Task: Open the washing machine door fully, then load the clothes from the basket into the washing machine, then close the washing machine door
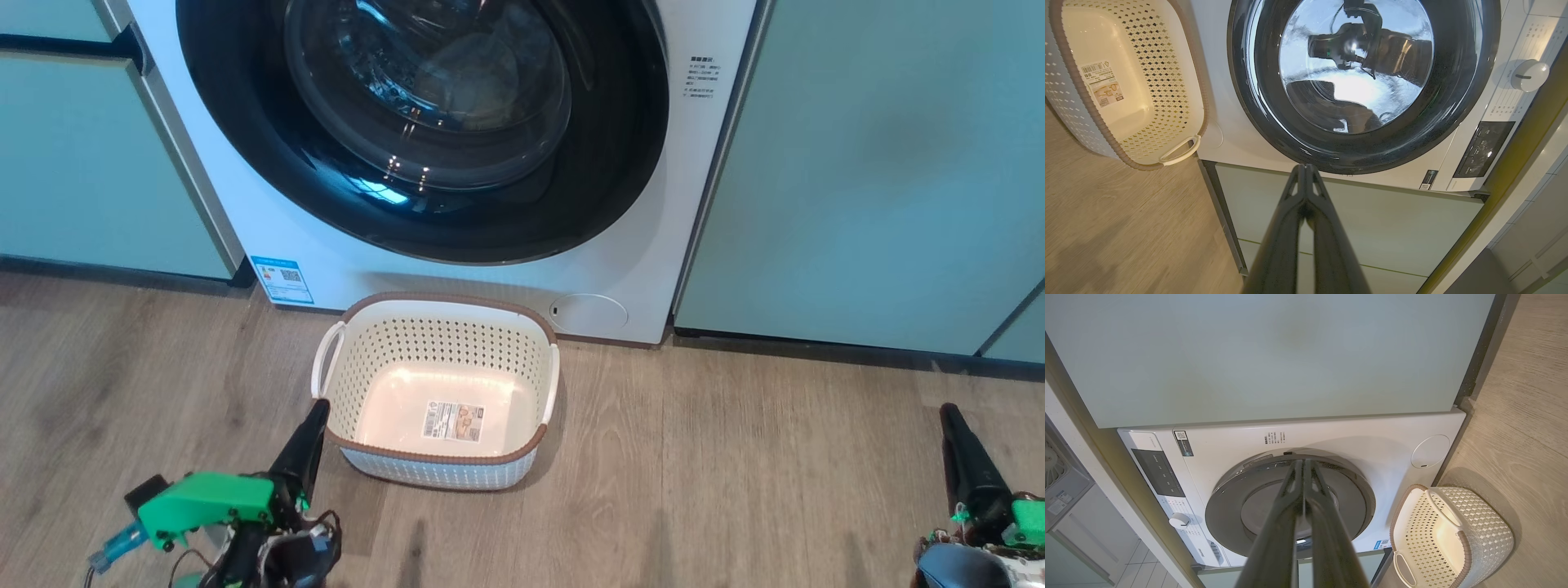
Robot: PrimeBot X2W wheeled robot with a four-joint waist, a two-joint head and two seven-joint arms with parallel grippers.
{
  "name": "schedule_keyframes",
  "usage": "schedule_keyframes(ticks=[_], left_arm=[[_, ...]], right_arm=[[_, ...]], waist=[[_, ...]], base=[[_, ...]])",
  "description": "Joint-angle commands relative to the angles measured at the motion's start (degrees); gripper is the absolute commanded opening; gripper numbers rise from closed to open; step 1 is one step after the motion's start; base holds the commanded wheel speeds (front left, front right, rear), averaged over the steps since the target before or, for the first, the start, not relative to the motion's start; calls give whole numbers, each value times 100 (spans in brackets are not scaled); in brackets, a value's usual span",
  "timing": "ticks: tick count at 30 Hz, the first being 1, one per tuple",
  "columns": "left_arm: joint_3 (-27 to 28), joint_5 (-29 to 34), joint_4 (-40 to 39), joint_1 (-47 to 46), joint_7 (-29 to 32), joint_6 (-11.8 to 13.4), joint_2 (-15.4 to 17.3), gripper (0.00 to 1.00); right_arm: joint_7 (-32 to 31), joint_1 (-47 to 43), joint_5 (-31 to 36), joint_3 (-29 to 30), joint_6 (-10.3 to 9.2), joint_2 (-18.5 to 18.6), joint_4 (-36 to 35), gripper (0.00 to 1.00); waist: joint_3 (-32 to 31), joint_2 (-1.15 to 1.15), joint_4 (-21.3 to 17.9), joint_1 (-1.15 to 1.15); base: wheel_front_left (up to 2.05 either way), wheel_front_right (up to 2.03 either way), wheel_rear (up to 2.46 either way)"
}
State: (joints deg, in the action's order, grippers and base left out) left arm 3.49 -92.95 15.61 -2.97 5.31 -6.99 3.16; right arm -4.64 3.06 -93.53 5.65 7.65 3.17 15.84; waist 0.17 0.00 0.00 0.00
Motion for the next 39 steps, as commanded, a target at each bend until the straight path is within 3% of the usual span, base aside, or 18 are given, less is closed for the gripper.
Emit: schedule_keyframes(ticks=[1, 39], left_arm=[[197, -9, -158, -315, 33, -49, 50, 0], [243, 28, -156, -319, 69, -49, 18, 0]], right_arm=[[-48, 299, -5, -83, -16, 94, -190, 0], [-102, 304, 51, -16, -16, 47, -185, 0]], waist=[[0, 0, 0, 0], [0, 0, 0, 0]], base=[[0, 0, 0], [0, 0, 0]])
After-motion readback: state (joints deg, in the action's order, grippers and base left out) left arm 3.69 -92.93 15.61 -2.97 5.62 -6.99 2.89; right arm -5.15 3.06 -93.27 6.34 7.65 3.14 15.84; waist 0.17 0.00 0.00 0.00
